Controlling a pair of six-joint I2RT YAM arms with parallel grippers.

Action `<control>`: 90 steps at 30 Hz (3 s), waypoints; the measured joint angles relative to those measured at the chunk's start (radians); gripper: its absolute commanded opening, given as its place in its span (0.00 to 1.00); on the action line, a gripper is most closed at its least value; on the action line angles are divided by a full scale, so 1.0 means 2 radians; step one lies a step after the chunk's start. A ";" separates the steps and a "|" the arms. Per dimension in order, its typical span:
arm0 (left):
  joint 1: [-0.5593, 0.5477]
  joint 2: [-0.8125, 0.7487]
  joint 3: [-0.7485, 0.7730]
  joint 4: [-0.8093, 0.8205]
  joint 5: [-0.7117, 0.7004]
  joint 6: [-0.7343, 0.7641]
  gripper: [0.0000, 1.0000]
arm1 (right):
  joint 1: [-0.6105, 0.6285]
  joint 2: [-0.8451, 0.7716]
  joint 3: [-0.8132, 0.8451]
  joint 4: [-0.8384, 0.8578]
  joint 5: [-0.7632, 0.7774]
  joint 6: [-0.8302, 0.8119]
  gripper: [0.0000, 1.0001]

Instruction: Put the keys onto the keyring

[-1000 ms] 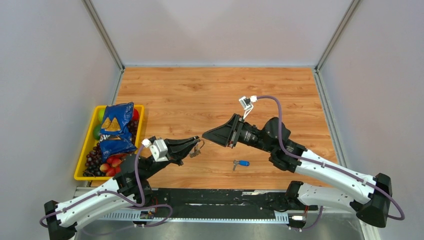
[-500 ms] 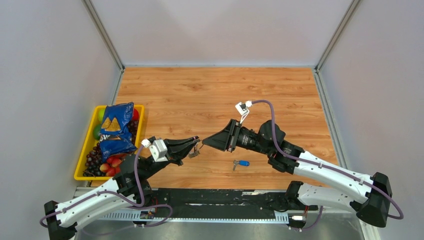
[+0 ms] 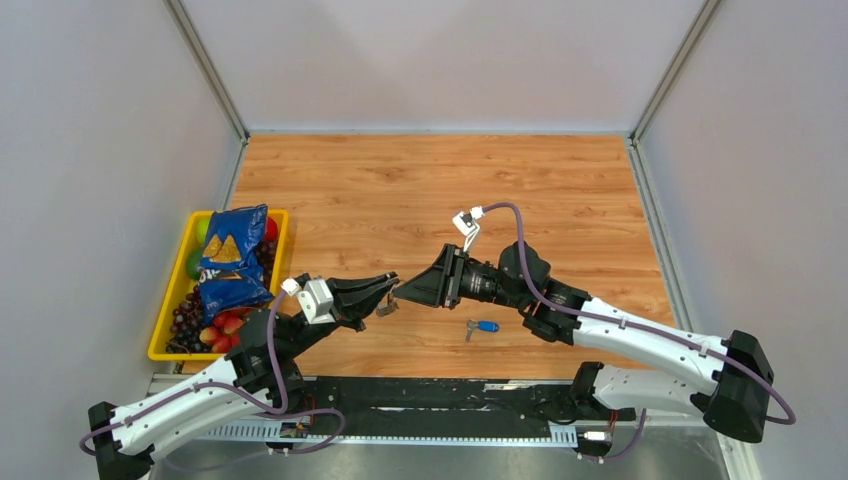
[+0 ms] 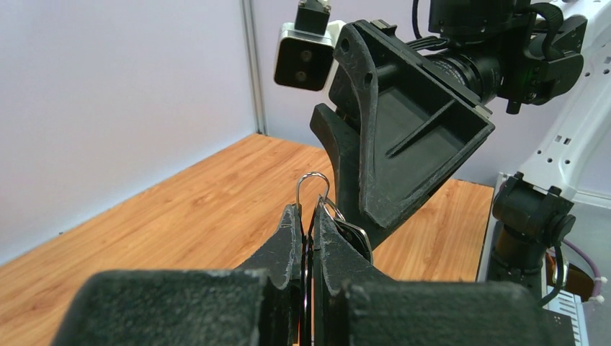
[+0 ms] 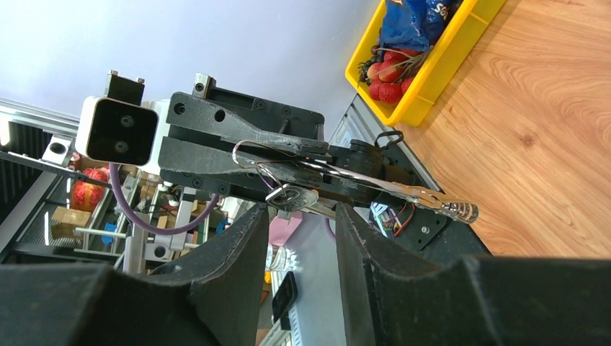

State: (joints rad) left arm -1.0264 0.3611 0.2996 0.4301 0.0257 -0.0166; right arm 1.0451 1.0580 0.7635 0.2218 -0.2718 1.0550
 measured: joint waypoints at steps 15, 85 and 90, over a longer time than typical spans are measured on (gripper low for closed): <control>0.000 0.000 0.000 0.000 0.000 0.000 0.00 | 0.007 0.020 0.014 0.007 -0.002 0.005 0.42; -0.001 0.020 0.000 -0.012 0.011 0.000 0.28 | 0.010 0.001 0.070 0.001 0.029 -0.007 0.00; -0.001 0.022 0.000 -0.019 0.009 0.002 0.01 | 0.010 0.000 0.071 0.000 0.029 -0.009 0.00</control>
State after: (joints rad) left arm -1.0283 0.4046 0.2993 0.3927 0.0441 -0.0135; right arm 1.0657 1.0584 0.9058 0.2226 -0.2146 1.0374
